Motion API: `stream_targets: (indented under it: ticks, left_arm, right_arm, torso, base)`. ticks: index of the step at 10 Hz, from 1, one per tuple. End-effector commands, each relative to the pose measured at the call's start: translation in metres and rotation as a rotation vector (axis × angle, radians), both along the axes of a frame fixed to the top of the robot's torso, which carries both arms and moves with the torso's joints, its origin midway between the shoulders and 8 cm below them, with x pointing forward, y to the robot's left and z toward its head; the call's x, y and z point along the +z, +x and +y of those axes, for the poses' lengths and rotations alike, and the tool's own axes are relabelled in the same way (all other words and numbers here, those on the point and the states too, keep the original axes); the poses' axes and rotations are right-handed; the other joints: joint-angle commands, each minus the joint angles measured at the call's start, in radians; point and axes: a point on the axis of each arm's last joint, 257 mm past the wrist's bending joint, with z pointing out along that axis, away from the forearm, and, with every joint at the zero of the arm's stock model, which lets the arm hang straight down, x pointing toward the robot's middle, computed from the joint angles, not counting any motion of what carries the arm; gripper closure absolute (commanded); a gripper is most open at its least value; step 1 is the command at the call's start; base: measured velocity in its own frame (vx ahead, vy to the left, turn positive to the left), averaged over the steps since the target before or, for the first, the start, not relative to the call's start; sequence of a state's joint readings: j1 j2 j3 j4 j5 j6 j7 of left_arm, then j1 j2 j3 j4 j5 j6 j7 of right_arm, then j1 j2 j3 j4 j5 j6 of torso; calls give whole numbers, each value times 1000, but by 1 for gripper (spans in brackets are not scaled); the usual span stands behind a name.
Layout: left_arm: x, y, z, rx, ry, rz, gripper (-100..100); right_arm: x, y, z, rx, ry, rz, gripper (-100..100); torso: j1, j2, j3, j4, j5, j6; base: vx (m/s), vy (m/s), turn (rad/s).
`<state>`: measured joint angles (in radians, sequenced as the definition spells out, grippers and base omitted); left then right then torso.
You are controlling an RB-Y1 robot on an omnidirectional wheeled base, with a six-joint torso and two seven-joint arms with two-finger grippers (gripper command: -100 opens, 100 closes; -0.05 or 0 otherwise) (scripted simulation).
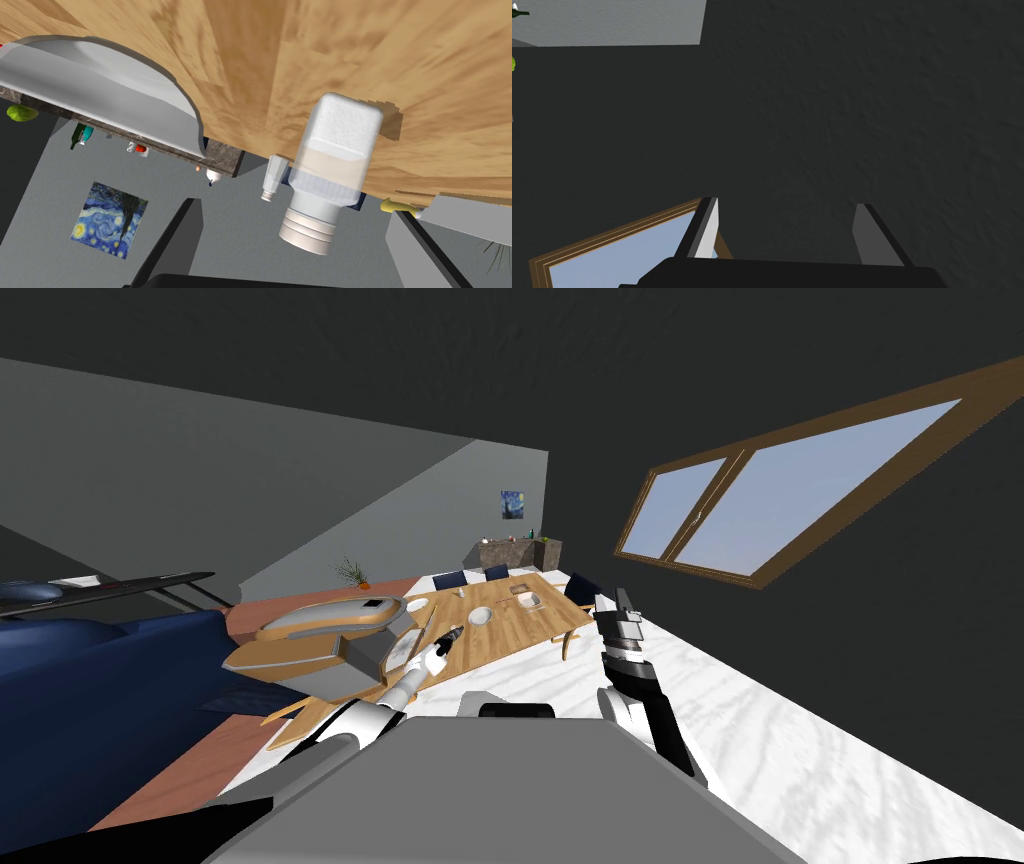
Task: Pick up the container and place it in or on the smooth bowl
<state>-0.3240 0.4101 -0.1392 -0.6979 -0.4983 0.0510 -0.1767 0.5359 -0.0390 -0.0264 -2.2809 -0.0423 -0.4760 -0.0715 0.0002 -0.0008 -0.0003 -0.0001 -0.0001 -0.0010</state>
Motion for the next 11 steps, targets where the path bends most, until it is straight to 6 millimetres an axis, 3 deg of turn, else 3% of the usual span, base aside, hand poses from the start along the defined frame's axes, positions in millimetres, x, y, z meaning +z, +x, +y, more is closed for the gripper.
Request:
stream_targets:
  ticks: [1,5,9,10,11]
  left_arm:
    - [-5,-3,5,3,15,18,-100]
    - [-15,-9,24,10,80,77,-100]
    - [-16,-11,29,12,96,91,-100]
    - [-17,-11,29,12,97,92,0]
    - [-23,-20,27,-7,98,91,-100]
  right_arm:
    - [0,0,0,0,0,0,0]
    - [0,0,0,0,0,0,0]
    - [0,0,0,0,0,0,0]
    - [0,0,0,0,0,0,0]
    - [0,0,0,0,0,0,0]
  torso:
    - [0,0,0,0,0,0]
    - [0,0,0,0,0,0]
    - [0,-1,0,0,0,0]
    - [0,0,0,0,0,0]
    - [0,1,0,0,0,0]
  base:
    - [12,-1,-22]
    - [19,0,-30]
    - [17,-1,-15]
    - [0,0,0]
    - [128,-5,130]
